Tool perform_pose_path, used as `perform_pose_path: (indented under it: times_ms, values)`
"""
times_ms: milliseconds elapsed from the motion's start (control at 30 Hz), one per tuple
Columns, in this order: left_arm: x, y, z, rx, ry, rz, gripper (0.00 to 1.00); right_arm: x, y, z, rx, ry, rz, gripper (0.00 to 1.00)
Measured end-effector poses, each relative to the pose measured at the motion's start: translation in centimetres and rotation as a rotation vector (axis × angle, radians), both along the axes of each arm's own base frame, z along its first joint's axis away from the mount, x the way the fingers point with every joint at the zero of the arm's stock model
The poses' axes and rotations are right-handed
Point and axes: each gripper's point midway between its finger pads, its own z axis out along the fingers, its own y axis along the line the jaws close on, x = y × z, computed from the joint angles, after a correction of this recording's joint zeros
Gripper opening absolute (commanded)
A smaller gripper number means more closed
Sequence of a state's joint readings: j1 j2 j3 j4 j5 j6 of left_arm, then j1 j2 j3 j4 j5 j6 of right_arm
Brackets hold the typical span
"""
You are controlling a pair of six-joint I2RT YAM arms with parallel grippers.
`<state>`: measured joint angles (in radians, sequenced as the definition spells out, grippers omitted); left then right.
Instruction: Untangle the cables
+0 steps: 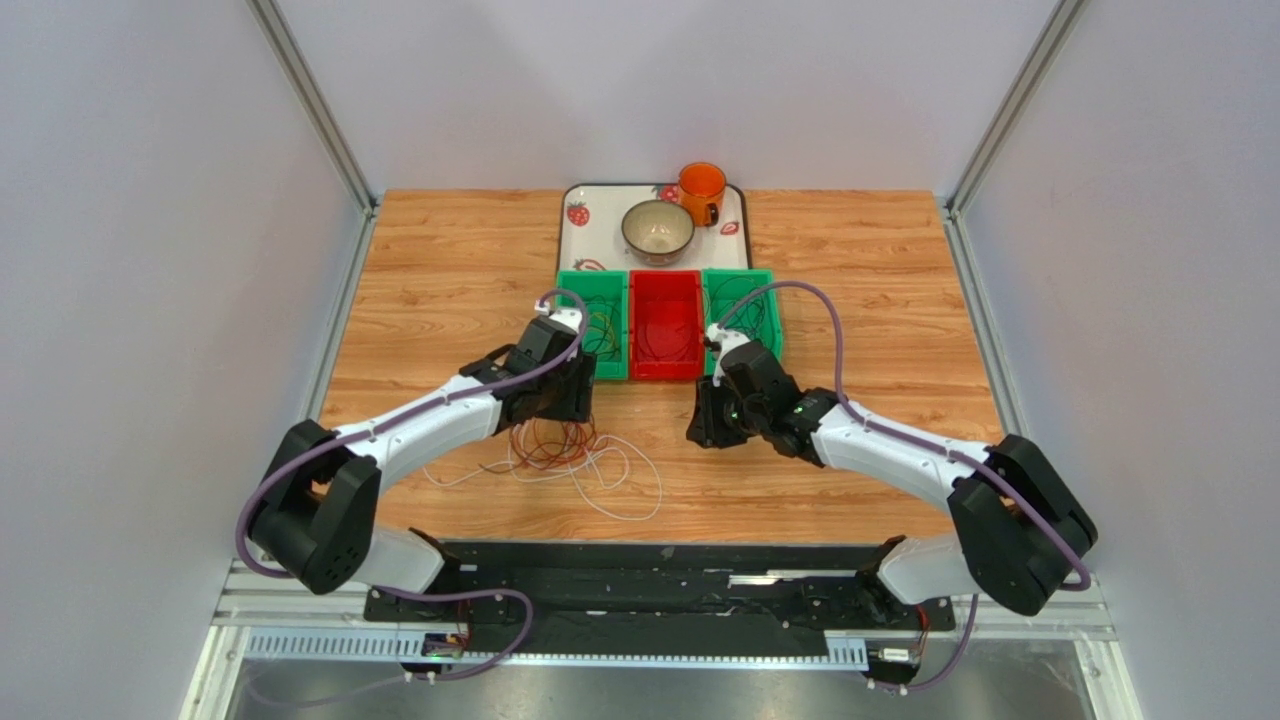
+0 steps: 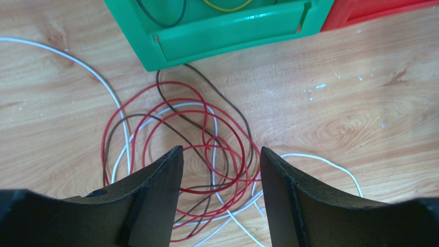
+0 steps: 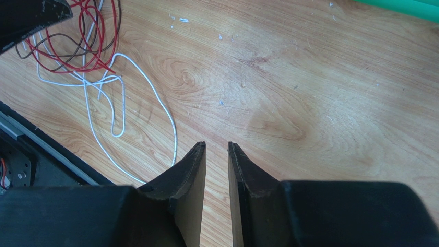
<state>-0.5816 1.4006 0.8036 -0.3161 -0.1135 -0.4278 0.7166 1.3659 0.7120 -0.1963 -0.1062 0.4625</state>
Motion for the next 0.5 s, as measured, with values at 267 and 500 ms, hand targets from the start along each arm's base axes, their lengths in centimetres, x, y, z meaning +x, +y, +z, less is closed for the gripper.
perform_pose_path:
  times_ms: [267, 500]
  values:
    - [-1.6, 0.2, -0.7, 0.038, 0.039, 0.019, 0.66, 0.1, 0.1, 0.0, -0.001, 0.001, 0.0, 0.26]
    - [-3.1, 0.4, -1.0, 0.154, 0.036, 0.006, 0.65, 0.1, 0.1, -0.1, -0.002, 0.002, 0.0, 0.26]
